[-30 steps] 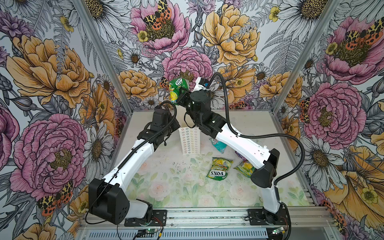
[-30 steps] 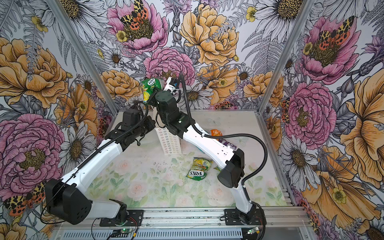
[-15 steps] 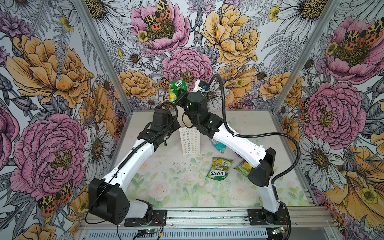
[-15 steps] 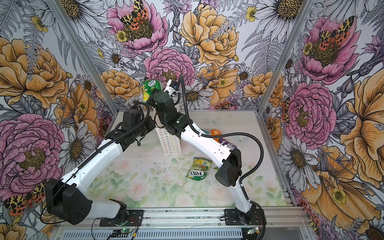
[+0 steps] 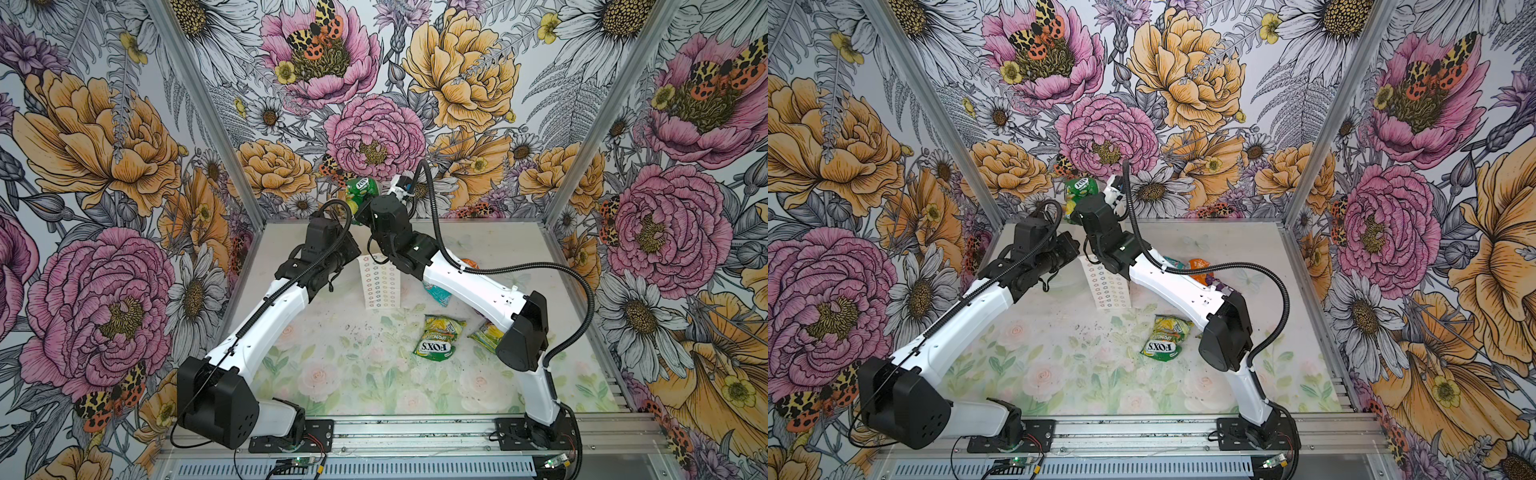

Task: Place the snacks into the paper bag
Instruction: 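Lower the green FOXS packet into the bag held by the left gripper, then open the right gripper to release the packet into the bag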

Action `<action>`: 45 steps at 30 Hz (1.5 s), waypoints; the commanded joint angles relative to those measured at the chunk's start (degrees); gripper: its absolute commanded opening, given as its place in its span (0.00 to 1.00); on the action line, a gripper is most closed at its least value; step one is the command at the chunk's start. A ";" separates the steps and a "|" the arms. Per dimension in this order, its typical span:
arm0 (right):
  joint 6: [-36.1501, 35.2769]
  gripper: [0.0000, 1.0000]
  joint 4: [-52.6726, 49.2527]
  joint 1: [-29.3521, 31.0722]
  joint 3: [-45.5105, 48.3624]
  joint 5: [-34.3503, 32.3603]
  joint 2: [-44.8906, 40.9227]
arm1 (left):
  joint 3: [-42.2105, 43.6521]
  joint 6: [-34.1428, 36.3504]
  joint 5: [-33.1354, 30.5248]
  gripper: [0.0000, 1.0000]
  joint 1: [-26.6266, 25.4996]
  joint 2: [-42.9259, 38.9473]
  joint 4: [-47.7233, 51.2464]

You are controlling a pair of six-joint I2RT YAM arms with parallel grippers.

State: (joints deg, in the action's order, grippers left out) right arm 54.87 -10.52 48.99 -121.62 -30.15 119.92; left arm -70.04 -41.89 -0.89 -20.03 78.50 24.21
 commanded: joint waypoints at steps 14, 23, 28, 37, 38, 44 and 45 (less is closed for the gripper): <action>-4.10 0.00 2.22 -1.60 4.84 -6.54 -4.95 | 1.19 -0.21 -1.27 0.00 -0.46 -1.25 -0.42; -7.35 0.00 2.26 -1.72 1.88 -6.65 -1.26 | 0.76 -0.30 -0.79 0.00 -0.49 -0.76 -0.53; -9.45 0.00 2.53 -1.79 0.40 -7.17 0.72 | 0.77 -0.21 -0.88 0.00 -0.49 -0.98 -0.48; -15.98 0.00 11.45 -1.76 1.76 -7.16 3.73 | 0.86 -0.21 -0.95 0.00 -0.53 -1.15 -0.53; -16.47 0.00 12.79 -1.74 2.35 -7.11 3.74 | 1.00 -0.21 -0.98 0.00 -0.46 -1.20 -0.55; -18.39 0.00 18.90 -1.82 5.52 -7.81 4.10 | 1.11 -0.12 -1.05 0.00 -0.53 -1.42 -0.49; -18.60 0.00 19.80 -1.80 6.05 -8.10 4.10 | 1.10 -0.12 -0.97 0.00 -0.62 -1.42 -0.51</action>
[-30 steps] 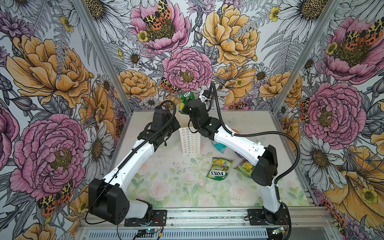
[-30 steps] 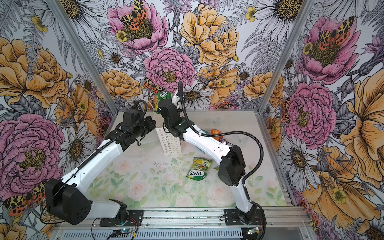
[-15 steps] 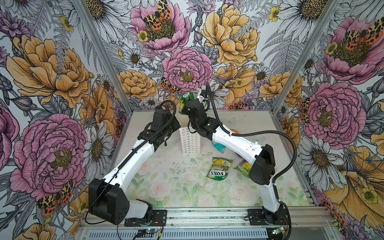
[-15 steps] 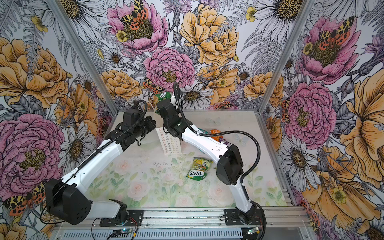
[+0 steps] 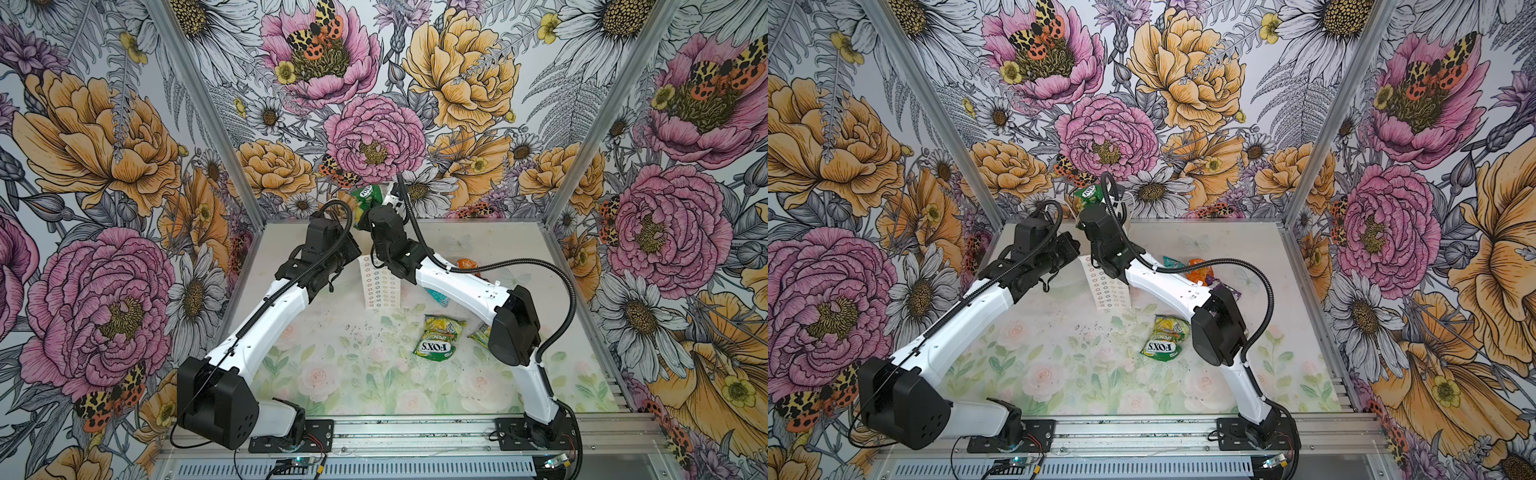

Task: Place the snacks into the paper bag
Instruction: 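Open the right gripper to release the packet into the bag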

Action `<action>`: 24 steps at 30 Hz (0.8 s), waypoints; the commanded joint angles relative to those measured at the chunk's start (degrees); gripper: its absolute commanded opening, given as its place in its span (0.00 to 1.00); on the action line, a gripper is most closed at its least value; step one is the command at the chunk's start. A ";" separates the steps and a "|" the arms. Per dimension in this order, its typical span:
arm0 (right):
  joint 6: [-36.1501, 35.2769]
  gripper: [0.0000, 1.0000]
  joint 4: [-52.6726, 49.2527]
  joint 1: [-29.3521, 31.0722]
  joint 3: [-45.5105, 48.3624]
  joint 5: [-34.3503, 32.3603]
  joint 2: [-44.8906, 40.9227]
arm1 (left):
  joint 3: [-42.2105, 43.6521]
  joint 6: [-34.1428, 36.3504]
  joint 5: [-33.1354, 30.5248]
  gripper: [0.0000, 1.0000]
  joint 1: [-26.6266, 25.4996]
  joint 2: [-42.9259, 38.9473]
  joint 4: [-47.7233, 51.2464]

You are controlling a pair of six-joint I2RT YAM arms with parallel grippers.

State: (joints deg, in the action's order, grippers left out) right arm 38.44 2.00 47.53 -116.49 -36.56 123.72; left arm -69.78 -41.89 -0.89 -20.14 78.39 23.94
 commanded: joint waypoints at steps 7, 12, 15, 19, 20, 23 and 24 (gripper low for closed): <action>-4.05 0.00 10.31 -0.42 2.64 -2.90 0.60 | 0.85 -0.22 -1.05 0.00 -0.42 -1.22 -0.30; -5.53 0.00 14.36 -0.45 6.04 -3.82 -0.53 | 0.80 -0.21 -1.11 0.00 -0.40 -1.22 -0.23; -5.69 0.00 15.04 -0.44 7.15 -4.14 -1.19 | 0.75 -0.21 -1.05 0.00 -0.35 -1.31 -0.26; -5.84 0.03 15.62 -0.44 8.00 -4.22 -1.88 | 0.62 -0.21 -1.05 0.00 -0.49 -1.40 -0.25; -5.87 0.06 15.82 -0.43 8.13 -4.23 -2.06 | 0.70 -0.21 -1.08 0.00 -0.46 -1.40 -0.28; -6.13 0.13 16.15 -0.49 8.35 -4.31 -2.47 | 0.58 -0.21 -1.03 0.00 -0.43 -1.40 -0.27; -6.27 0.16 16.27 -0.49 8.38 -4.36 -2.57 | 0.61 -0.21 -1.04 0.00 -0.40 -1.39 -0.27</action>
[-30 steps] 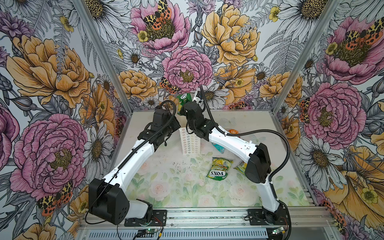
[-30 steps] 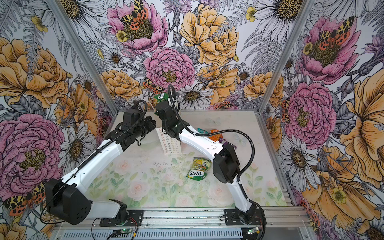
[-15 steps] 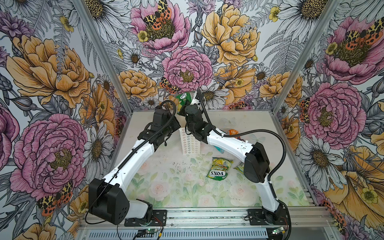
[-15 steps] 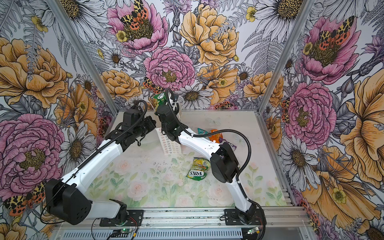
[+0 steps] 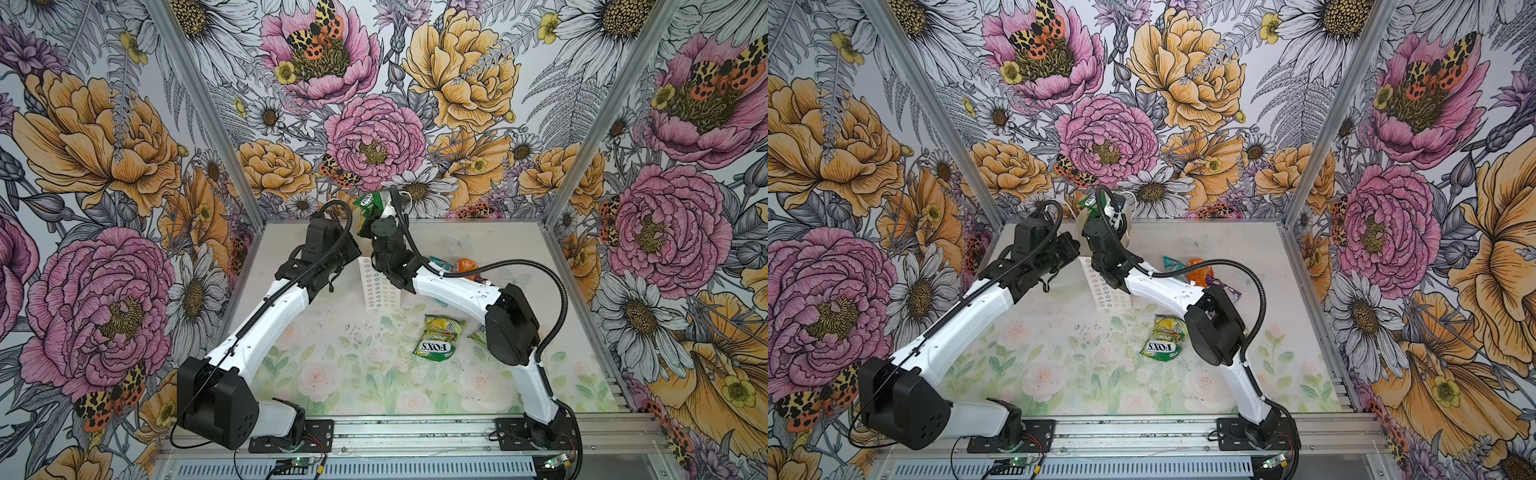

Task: Place the snacks into the paper bag
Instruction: 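Open the right gripper to release the packet into the bag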

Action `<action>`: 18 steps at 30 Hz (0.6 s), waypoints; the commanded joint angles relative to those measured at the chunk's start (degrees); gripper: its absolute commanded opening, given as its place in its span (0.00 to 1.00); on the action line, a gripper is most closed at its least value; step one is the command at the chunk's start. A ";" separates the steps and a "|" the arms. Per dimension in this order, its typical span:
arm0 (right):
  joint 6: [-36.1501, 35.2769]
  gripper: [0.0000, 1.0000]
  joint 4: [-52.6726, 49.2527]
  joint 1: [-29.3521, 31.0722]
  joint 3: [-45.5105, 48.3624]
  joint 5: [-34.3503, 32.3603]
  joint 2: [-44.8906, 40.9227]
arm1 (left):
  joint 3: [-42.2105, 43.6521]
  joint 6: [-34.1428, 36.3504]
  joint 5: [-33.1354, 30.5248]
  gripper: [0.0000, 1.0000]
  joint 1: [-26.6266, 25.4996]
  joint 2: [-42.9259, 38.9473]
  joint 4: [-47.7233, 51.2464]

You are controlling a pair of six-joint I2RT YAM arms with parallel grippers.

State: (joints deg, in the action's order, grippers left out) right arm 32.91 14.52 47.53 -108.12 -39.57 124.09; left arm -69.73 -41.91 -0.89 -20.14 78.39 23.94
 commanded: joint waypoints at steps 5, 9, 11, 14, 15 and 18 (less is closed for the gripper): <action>-1.57 0.24 4.28 -0.50 0.10 -1.21 -3.42 | 0.41 -0.19 -0.97 0.00 -0.37 -1.22 -0.26; -2.57 0.27 5.10 -0.46 0.43 -0.87 -3.76 | 0.48 -0.19 -1.00 0.00 -0.41 -1.14 -0.28; -2.86 0.29 5.68 -0.48 0.79 -0.69 -3.99 | 0.34 -0.19 -0.90 0.00 -0.34 -1.05 -0.29; -3.26 0.30 5.69 -0.58 0.89 -0.34 -4.29 | 0.33 -0.19 -0.92 0.00 -0.34 -1.04 -0.24; -3.29 0.30 5.69 -0.59 0.99 -0.12 -4.47 | 0.40 -0.19 -0.83 0.00 -0.37 -1.05 -0.25; -3.47 0.30 5.86 -0.66 1.41 0.95 -5.17 | 0.49 -0.19 -0.90 0.00 -0.33 -1.05 -0.26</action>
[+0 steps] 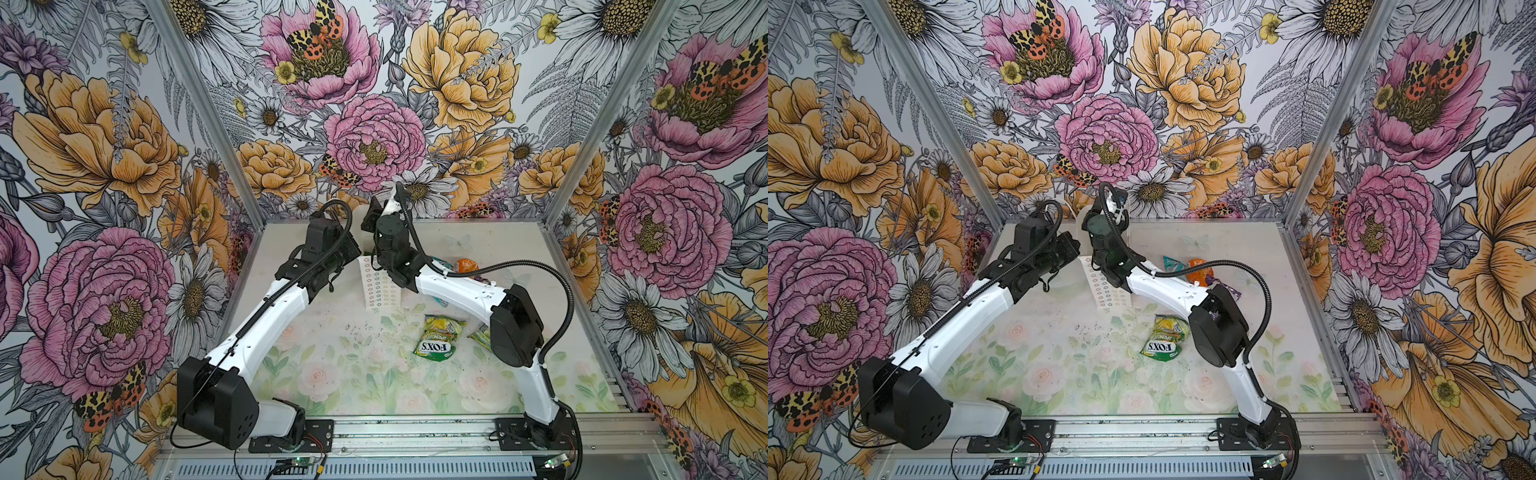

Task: Place the snacks into the paper bag
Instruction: 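Open the right gripper to release the packet into the bag, then move the right gripper back over the snack packets on the table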

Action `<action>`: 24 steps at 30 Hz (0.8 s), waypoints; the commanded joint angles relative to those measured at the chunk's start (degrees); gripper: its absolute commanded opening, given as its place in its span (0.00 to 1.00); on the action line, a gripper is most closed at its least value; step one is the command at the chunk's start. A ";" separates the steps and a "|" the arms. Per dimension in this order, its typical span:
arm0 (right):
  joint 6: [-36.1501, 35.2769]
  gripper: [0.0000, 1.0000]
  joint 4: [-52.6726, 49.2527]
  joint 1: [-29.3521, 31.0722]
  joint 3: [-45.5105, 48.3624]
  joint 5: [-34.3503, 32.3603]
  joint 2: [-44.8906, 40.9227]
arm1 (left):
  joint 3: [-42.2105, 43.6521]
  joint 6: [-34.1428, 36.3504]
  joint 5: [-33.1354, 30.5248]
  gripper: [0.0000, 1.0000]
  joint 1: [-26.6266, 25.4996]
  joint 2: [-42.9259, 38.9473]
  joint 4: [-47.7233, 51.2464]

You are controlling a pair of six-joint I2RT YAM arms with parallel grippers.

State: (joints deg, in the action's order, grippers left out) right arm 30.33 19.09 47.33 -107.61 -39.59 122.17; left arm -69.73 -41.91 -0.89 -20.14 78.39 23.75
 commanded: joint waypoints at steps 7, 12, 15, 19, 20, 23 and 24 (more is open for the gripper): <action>-4.12 0.31 -0.51 -0.66 1.36 6.11 -6.55 | 0.66 -0.25 -0.95 0.00 -0.35 -1.31 -0.10; -7.01 0.34 -9.73 -0.81 -1.20 9.96 -9.46 | 0.69 -0.36 -0.95 0.00 -0.32 -1.31 -0.07; -8.57 0.38 -16.61 -1.42 -2.51 12.55 -11.89 | 0.60 -0.28 -0.93 0.00 -0.38 -1.40 -0.09; -12.85 0.45 -25.58 -1.63 -4.01 17.75 -15.81 | 0.42 -0.19 -0.80 0.00 -0.18 -1.57 -0.03; -14.26 0.53 -27.81 -3.20 -3.70 20.08 -17.13 | 0.37 -0.11 -0.61 0.00 -0.34 -1.57 -0.04; -17.05 0.61 -34.67 -4.75 -2.35 27.79 -21.42 | 0.28 -0.06 -0.62 0.00 -0.23 -1.49 -0.10; -17.72 0.64 -37.12 -5.26 -1.96 29.95 -22.69 | 0.36 -0.10 -0.58 0.00 -0.08 -1.41 -0.10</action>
State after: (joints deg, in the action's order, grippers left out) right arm 17.21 -8.51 43.57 -109.47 -18.22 104.07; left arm -69.73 -41.91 -0.89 -20.14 78.39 23.75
